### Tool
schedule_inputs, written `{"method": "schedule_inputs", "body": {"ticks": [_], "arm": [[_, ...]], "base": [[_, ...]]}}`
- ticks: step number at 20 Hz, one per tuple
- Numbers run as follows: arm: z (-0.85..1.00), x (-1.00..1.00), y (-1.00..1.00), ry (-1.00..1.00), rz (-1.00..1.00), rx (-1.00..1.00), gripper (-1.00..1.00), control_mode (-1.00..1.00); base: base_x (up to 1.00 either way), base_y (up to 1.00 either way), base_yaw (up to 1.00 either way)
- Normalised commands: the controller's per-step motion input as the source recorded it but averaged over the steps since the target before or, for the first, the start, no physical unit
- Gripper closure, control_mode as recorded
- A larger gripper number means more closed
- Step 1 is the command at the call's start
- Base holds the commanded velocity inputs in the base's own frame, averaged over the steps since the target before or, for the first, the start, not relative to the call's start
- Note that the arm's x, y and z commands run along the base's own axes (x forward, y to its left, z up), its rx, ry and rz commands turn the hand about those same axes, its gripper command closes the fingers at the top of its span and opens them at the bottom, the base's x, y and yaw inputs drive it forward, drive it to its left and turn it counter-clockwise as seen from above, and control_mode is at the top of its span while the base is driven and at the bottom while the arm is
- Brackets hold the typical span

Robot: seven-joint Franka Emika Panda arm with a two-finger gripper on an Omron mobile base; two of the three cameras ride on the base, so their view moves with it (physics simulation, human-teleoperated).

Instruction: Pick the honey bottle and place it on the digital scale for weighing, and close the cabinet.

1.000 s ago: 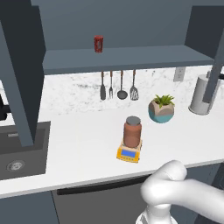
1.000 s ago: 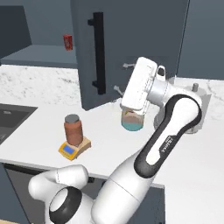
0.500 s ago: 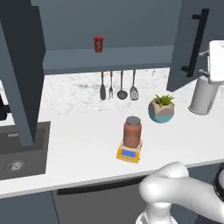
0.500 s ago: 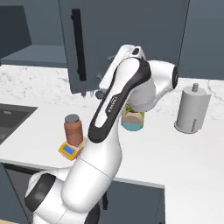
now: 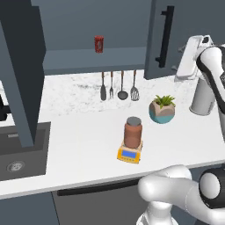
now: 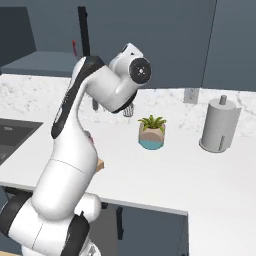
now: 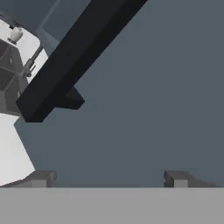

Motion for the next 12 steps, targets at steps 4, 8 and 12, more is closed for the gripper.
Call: {"method": "schedule_inputs", "body": {"ticks": [4,8,12], "arm": [[-0.26,0.95,0.14,-0.01,-0.2,-0.05,-1.0,-1.0],[-0.06,0.7,-0.24,0.0,-0.02,0.0,-1.0,-1.0],[-0.15,0.73,-0.27,0.0,0.0,0.0,-1.0,-1.0]], "base": [[0.0,0.0,0.0],[0.0,0.0,0.0],[0.0,0.0,0.0]]}}
